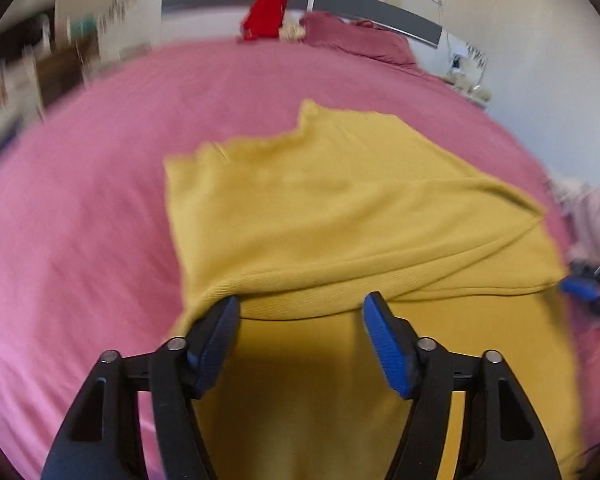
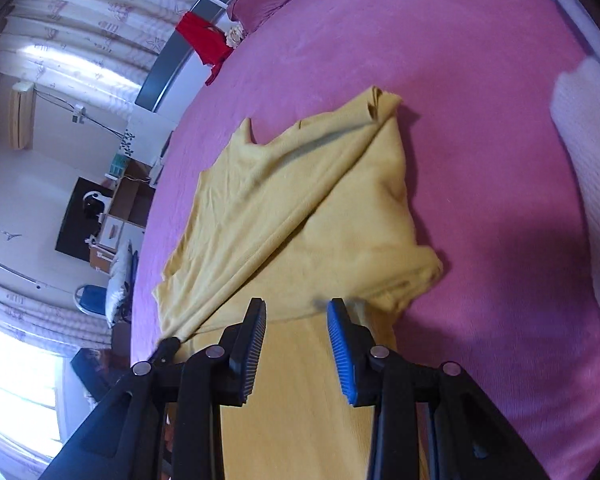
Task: Fold clothes
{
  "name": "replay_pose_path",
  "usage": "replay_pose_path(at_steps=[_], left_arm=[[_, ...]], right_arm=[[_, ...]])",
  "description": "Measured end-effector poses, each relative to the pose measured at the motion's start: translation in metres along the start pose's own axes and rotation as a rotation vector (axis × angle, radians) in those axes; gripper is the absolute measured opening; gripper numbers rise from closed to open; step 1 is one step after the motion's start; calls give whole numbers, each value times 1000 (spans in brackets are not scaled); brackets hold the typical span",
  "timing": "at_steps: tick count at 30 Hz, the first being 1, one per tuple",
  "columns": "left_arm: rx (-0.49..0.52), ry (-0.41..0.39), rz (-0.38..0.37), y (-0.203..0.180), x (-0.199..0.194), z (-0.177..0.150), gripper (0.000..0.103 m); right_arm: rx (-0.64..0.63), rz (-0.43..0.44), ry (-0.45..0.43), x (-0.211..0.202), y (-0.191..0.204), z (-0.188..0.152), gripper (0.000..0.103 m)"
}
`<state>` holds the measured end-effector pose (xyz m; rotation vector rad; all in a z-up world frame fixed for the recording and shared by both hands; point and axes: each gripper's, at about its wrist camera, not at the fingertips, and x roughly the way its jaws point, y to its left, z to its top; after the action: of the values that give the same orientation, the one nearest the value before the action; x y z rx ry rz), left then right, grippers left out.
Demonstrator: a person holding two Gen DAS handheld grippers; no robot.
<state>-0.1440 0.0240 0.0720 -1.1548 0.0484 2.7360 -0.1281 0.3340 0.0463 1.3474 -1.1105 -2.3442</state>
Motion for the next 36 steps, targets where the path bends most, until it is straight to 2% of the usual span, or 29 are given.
replay_pose_path(at_steps=[4,7,8,13,16,17,20,23,25,27,28,29,31,32,34,36], left_arm=[[-149,-40,134,40,-18,-24,64],[-356,0,91,83,-26,-57,66],[-370,-12,85,85,-29,-57,66],[-391,-95,69,80,-44,-50,66],[-403,-145,59,77,-53,-46,78],[-407,-162,56,77,-56,-45,78],[-239,-115,299,56,-36,-23,78],[-125,-44,337,41,-21,-19,78],[-58,-44,329,29,-21,-29,78],[-22,-44,319,20,-20,-44,78],[-6,-43,313,15,-20,-52,79],[-21,-48,318,17,-20,-53,80],[-64,-60,333,22,-20,-53,82],[-103,-50,320,29,-19,-53,87],[-149,-53,311,38,-21,-56,89],[-170,-67,313,41,-24,-57,89]], right_arm=[[-48,-32,16,16,9,-2,33],[-54,-48,-16,13,9,1,32],[-56,-53,-27,12,9,2,32],[-66,-80,-80,8,10,8,32],[-89,-102,-112,2,13,16,33],[-104,-118,-112,0,15,24,33],[-166,-178,-99,1,25,45,33],[-305,-273,-56,14,41,59,33],[-334,-298,81,35,43,66,33],[-272,-181,156,44,38,72,33],[-234,-134,126,41,37,82,33],[-196,-89,93,37,36,92,33],[-95,-131,-53,23,23,119,33],[-69,-134,-47,20,19,123,35],[-19,-139,-27,14,11,130,35],[-127,-212,20,11,15,112,35]])
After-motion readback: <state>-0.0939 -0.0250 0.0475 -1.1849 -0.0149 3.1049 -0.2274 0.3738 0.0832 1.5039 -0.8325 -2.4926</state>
